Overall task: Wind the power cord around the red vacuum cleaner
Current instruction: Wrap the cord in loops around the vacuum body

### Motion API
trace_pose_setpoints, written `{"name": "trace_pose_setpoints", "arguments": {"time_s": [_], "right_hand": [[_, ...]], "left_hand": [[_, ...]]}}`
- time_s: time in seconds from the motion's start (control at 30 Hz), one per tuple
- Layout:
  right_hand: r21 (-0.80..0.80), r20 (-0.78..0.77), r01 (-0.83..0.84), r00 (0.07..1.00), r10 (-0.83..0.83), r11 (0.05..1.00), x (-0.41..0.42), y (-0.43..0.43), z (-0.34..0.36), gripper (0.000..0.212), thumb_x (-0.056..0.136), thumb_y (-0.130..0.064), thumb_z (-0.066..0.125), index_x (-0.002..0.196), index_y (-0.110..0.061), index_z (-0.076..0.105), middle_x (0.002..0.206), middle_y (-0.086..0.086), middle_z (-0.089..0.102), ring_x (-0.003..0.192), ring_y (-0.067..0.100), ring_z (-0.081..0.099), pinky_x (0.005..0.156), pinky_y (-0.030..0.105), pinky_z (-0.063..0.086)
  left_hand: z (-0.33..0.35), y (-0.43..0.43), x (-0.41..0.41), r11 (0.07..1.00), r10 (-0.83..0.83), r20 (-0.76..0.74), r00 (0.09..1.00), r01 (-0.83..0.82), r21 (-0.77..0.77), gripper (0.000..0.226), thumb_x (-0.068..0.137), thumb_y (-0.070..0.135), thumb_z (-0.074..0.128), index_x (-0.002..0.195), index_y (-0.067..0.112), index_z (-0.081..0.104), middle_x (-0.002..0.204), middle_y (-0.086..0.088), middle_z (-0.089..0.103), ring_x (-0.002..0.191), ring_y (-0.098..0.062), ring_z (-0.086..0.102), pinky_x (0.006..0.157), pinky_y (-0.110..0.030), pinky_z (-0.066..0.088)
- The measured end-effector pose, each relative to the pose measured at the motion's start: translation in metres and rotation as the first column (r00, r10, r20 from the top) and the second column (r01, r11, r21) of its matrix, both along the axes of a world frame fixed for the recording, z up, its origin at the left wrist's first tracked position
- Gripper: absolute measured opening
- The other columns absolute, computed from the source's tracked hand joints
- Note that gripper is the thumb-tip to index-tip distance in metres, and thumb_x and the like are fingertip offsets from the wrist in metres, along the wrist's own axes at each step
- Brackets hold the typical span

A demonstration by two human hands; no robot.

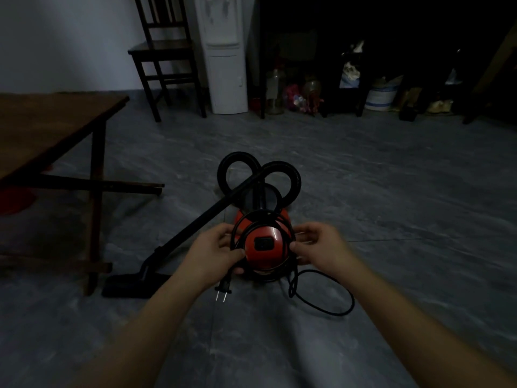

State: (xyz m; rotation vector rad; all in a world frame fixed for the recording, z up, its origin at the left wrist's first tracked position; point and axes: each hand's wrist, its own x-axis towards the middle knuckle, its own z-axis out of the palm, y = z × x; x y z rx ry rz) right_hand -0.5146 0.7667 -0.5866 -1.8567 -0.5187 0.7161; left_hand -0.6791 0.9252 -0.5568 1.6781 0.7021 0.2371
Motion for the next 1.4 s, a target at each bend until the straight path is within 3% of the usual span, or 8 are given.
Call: {"name": "trace_pose_setpoints", "arguments": {"time_s": [0.23,0.37,0.53,0.77,0.87,1.0,1.1,1.4], "right_hand": [[-0.023,-0.081,-0.184,0.980,0.182,0.983,-0.003,-0.007,0.006,0.043,0.090,-0.002,0.066,0.128,-0.020,0.061,0.107,0.011,0.073,0.098,0.028,0.074,0.089,0.047,0.060],[-0.041,-0.037,-0.207,0.978,0.206,0.977,-0.002,-0.007,0.007,0.035,0.089,-0.003,0.067,0.121,-0.017,0.066,0.104,0.014,0.073,0.097,0.033,0.073,0.085,0.051,0.060],[-0.116,0.090,-0.267,0.956,0.278,0.957,-0.010,-0.005,0.009,0.028,0.090,-0.002,0.064,0.115,-0.012,0.068,0.093,0.004,0.071,0.076,0.013,0.070,0.060,0.020,0.058],[-0.128,0.159,-0.372,0.907,0.390,0.919,-0.014,-0.009,0.013,0.026,0.088,0.001,0.063,0.105,-0.016,0.073,0.079,-0.013,0.069,0.066,-0.009,0.065,0.059,0.007,0.048],[-0.075,0.171,-0.326,0.927,0.335,0.942,-0.011,-0.008,0.014,0.020,0.089,-0.003,0.065,0.104,-0.015,0.073,0.082,-0.007,0.072,0.070,-0.004,0.069,0.060,0.012,0.052],[-0.013,0.163,-0.248,0.955,0.247,0.969,-0.006,-0.005,0.013,0.019,0.089,-0.014,0.069,0.105,-0.021,0.074,0.095,0.008,0.077,0.089,0.031,0.074,0.077,0.046,0.062],[0.013,0.146,-0.253,0.958,0.248,0.967,-0.003,-0.007,0.011,0.018,0.090,-0.019,0.070,0.107,-0.024,0.073,0.096,0.004,0.076,0.089,0.023,0.074,0.076,0.037,0.062],[0.033,0.137,-0.236,0.964,0.230,0.971,0.000,-0.013,0.017,0.024,0.092,-0.023,0.070,0.115,-0.020,0.070,0.080,-0.006,0.066,0.080,0.013,0.067,0.072,0.033,0.058]], "left_hand": [[-0.003,0.007,-0.004,1.000,-0.014,0.010,1.000,0.014,-0.010,0.036,0.087,-0.011,0.061,0.112,0.013,0.067,0.101,-0.013,0.074,0.088,-0.026,0.074,0.074,-0.050,0.063],[-0.008,0.010,-0.005,1.000,-0.020,0.003,1.000,0.020,0.019,0.035,0.085,-0.012,0.063,0.109,0.013,0.066,0.095,-0.010,0.076,0.082,-0.023,0.075,0.071,-0.045,0.063],[-0.018,0.005,-0.006,0.931,-0.096,-0.082,0.992,0.119,0.346,0.032,0.082,-0.001,0.070,0.104,0.022,0.065,0.074,0.008,0.070,0.061,0.002,0.064,0.062,-0.020,0.053],[-0.022,0.003,-0.005,0.756,-0.122,-0.185,0.975,0.212,0.619,0.022,0.088,0.030,0.068,0.109,0.024,0.066,0.094,0.008,0.072,0.087,-0.005,0.067,0.081,-0.031,0.055],[-0.021,0.001,-0.007,0.761,-0.129,-0.169,0.977,0.206,0.616,0.015,0.093,0.027,0.062,0.107,0.021,0.062,0.087,0.010,0.069,0.081,-0.003,0.065,0.077,-0.029,0.055],[-0.019,-0.002,-0.005,0.762,-0.104,-0.161,0.981,0.183,0.621,0.008,0.098,0.022,0.054,0.091,0.025,0.053,0.073,0.009,0.066,0.066,0.001,0.062,0.062,-0.020,0.045],[-0.019,-0.003,-0.005,0.798,-0.079,-0.106,0.991,0.127,0.589,0.016,0.100,0.019,0.050,0.085,0.025,0.052,0.070,0.007,0.065,0.062,0.001,0.061,0.059,-0.017,0.043],[-0.020,-0.002,-0.001,0.972,0.040,0.092,0.995,-0.060,0.227,0.013,0.100,0.022,0.052,0.093,0.025,0.062,0.088,-0.005,0.071,0.087,-0.025,0.071,0.077,-0.052,0.060]]}}
